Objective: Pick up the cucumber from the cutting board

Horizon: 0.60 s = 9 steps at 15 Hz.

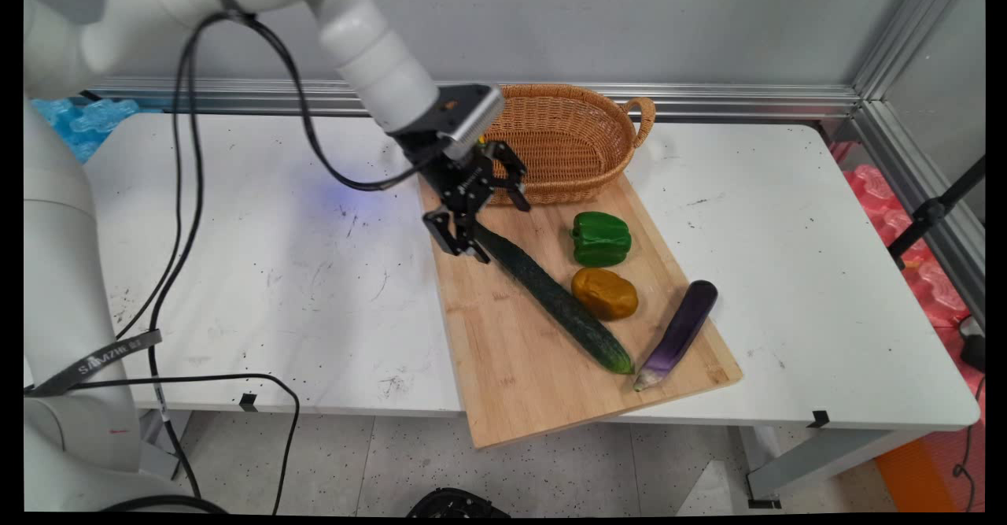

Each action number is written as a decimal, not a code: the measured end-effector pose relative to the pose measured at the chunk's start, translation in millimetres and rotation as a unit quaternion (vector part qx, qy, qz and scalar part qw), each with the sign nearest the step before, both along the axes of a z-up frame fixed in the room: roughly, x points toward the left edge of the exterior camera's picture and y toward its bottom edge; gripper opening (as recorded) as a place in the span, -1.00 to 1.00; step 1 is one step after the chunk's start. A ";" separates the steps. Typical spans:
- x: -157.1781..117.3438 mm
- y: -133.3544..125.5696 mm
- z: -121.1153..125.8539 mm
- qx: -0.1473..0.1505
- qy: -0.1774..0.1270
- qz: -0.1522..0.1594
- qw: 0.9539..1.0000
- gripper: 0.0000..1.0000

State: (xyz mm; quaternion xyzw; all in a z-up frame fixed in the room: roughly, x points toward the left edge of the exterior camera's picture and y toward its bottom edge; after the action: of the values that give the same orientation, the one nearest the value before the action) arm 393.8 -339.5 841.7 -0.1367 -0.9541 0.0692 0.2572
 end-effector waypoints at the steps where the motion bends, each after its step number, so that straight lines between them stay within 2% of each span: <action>1: -6.6 -4.5 -5.1 0.002 -0.002 -0.007 1.000 1.00; 9: -46.5 -32.0 -41.5 0.022 -0.023 -0.057 0.998 1.00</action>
State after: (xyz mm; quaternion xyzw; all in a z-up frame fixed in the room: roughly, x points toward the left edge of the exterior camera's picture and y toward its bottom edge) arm 347.4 -371.5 800.2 -0.1862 -0.9519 0.0299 0.2416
